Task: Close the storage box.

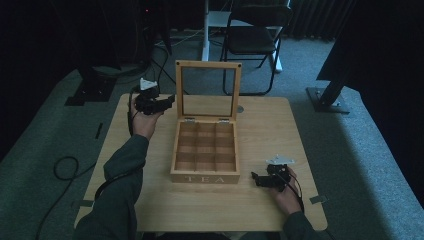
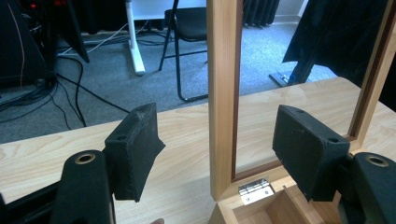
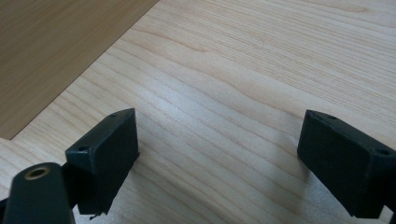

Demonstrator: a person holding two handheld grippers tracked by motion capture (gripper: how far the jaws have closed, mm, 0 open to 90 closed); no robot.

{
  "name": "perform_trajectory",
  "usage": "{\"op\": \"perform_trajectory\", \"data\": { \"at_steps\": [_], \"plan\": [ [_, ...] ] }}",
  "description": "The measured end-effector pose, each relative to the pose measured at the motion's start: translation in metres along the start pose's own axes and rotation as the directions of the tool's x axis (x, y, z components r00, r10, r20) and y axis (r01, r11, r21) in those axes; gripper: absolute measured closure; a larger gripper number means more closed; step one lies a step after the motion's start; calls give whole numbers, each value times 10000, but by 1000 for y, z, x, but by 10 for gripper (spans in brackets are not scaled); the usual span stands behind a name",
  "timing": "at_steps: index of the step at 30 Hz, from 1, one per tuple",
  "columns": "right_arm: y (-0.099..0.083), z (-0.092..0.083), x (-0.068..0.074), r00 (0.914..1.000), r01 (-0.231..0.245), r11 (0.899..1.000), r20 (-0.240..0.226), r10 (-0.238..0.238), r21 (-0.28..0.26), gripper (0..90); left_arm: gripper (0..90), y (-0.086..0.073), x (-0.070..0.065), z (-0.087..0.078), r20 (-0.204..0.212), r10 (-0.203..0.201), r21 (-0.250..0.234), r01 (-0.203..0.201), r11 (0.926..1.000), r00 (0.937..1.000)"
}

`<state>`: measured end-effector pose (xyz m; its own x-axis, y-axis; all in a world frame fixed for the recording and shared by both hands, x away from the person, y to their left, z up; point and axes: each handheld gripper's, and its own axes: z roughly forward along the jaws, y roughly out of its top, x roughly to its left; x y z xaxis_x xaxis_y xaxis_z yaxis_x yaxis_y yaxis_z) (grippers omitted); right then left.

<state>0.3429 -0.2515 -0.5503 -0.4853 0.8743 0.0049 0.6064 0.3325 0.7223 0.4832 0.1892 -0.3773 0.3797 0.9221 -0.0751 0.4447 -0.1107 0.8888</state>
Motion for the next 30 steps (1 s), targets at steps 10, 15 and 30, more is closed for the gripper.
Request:
{"op": "perform_trajectory", "data": {
  "at_steps": [10,15,30],
  "plan": [
    [0,0,0,10000,3,10000,-1,-3,3,121,314,3,5,15,-66,-151,136,152,9998,9999],
    [0,0,0,10000,3,10000,-2,-3,2,121,313,3,6,21,-75,-241,90,242,9997,9997],
    [-1,-1,2,10000,61,10000,-54,-61,5,120,297,13,-2,50,17,-180,366,179,9992,9998]
  ]
}}
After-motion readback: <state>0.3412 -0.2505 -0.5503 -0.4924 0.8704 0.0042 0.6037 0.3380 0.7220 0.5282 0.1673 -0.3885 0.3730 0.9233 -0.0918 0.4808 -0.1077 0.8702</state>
